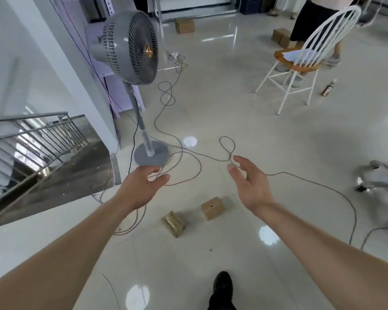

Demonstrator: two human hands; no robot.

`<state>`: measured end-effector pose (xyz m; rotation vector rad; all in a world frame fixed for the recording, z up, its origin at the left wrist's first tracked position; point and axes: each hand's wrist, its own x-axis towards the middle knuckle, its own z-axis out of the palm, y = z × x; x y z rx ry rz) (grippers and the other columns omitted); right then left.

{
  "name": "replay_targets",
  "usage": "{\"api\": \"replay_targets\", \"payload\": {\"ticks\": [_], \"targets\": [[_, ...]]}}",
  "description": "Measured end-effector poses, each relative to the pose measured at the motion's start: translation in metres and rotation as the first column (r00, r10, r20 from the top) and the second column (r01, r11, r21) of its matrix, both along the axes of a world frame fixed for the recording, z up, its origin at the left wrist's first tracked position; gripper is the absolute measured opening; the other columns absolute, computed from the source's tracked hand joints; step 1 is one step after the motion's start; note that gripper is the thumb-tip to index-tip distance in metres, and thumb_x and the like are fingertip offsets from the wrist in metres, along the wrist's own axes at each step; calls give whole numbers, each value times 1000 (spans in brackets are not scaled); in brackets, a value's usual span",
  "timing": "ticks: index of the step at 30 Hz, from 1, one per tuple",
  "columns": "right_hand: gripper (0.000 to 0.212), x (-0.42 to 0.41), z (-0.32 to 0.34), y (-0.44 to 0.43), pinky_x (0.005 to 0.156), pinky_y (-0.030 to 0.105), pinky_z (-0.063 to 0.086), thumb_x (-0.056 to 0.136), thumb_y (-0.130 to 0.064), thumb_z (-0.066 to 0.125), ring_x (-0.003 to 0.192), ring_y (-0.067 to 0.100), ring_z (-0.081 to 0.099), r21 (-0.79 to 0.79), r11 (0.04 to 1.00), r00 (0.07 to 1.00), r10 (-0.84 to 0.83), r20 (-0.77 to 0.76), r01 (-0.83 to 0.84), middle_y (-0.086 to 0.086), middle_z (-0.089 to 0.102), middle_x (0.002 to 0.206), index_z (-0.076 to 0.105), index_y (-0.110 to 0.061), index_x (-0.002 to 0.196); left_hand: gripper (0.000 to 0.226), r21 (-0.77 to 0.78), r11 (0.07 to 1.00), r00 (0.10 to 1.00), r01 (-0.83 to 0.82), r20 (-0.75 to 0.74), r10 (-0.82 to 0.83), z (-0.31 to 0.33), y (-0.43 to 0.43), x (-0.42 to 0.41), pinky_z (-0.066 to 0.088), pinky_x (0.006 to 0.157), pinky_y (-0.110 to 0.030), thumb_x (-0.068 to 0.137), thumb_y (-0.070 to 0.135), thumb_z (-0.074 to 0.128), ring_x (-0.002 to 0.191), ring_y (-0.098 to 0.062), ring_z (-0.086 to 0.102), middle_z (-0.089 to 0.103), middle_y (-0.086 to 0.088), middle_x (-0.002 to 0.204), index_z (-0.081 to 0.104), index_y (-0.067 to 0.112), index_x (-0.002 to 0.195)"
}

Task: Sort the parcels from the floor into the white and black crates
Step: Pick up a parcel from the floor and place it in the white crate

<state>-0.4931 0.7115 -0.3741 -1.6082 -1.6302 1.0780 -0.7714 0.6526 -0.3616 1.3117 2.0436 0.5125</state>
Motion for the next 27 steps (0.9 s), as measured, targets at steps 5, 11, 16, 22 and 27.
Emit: {"api": "replay_targets", "payload": {"ticks": [5, 11, 16, 22, 27], "targets": [[51, -4, -23, 31, 93, 22, 35, 100, -48, 56, 103, 13, 54, -71, 996, 997, 61, 44, -58, -8, 59, 134, 55, -25, 146, 57, -63, 997, 999, -53, -15, 52, -25, 18, -3, 39, 103, -35, 93, 56, 59, 128, -23, 53, 58, 1, 142, 59, 21, 137], [54, -26, -66, 44, 97, 26, 39, 100, -54, 54, 93, -12, 51, -187, 980, 995, 79, 67, -65, -8, 57, 141, 52, -28, 147, 53, -140, 989, 999, -54, -13, 53, -72, 42, -21, 37, 103, -34, 94, 53, 59, 129, -23, 53, 59, -1, 141, 61, 19, 136], [53, -55, -117, 37, 95, 25, 39, 101, -52, 54, 100, -2, 54, -273, 962, 997, -10, 75, 30, -7, 65, 114, 53, -26, 147, 52, -235, 972, 999, 20, 52, -8, -133, 65, -52, 37, 103, -34, 94, 52, 61, 130, -22, 54, 60, -3, 140, 62, 18, 134], [77, -103, -201, 27, 95, 33, 44, 84, -71, 40, 114, 14, 60, -329, 937, 985, -65, 158, 115, -5, 62, 130, 56, -25, 143, 53, -331, 939, 992, 91, 109, -58, -222, 92, -91, 39, 99, -32, 91, 55, 63, 130, -20, 53, 60, 1, 140, 63, 22, 132], [70, -126, -294, 14, 106, 35, 42, 92, -67, 45, 129, 14, 54, -422, 898, 987, -67, 144, 123, -6, 58, 144, 52, -25, 147, 54, -413, 902, 990, 126, 115, -85, -312, 103, -101, 37, 106, -36, 94, 55, 58, 133, -20, 50, 57, 1, 143, 61, 20, 135]]}}
